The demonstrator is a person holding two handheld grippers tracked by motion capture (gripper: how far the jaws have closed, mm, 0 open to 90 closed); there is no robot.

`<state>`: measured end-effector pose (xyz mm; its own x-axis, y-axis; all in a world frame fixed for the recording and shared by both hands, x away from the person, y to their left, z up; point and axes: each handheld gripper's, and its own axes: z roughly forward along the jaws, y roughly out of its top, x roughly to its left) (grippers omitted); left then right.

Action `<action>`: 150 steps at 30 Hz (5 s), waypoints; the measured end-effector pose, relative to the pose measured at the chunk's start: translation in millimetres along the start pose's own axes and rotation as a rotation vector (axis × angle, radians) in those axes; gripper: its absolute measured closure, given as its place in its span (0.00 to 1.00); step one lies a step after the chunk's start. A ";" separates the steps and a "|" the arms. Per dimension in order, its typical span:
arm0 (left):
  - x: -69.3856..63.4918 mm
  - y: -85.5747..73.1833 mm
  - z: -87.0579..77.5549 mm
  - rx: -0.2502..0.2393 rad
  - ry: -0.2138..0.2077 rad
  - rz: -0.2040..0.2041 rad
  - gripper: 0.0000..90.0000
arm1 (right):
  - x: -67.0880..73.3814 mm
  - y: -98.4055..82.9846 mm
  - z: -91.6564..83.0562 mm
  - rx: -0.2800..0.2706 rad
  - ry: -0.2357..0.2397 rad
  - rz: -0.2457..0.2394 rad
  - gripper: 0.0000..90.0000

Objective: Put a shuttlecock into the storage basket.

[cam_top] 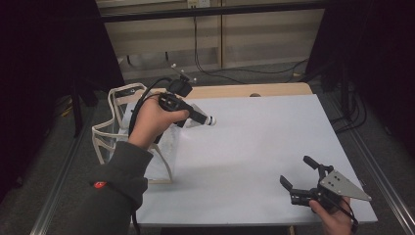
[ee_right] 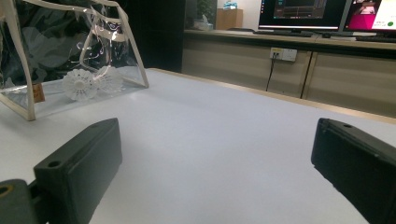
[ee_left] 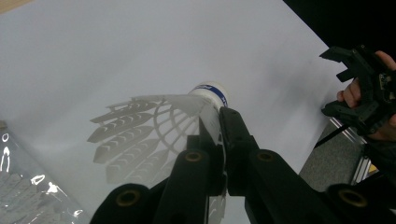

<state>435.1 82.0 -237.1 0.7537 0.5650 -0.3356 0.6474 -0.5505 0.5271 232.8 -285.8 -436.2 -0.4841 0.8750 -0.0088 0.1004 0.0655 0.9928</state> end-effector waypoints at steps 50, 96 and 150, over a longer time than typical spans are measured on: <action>7.0 0.4 -51.9 -0.023 0.021 -0.014 0.99 | 1.4 0.3 0.4 0.001 0.005 0.002 0.02; 31.9 -17.1 -83.4 -0.036 0.092 -0.057 0.99 | 1.4 0.3 0.3 0.003 0.004 -0.001 0.02; 52.6 -34.0 -113.0 -0.040 0.151 -0.095 0.99 | 1.7 0.2 0.5 0.003 0.004 0.000 0.02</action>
<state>440.0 199.8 -184.4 0.6620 0.7006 -0.2661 0.7074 -0.4670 0.5305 232.4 -284.0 -436.1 -0.4875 0.8731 -0.0081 0.1032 0.0669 0.9924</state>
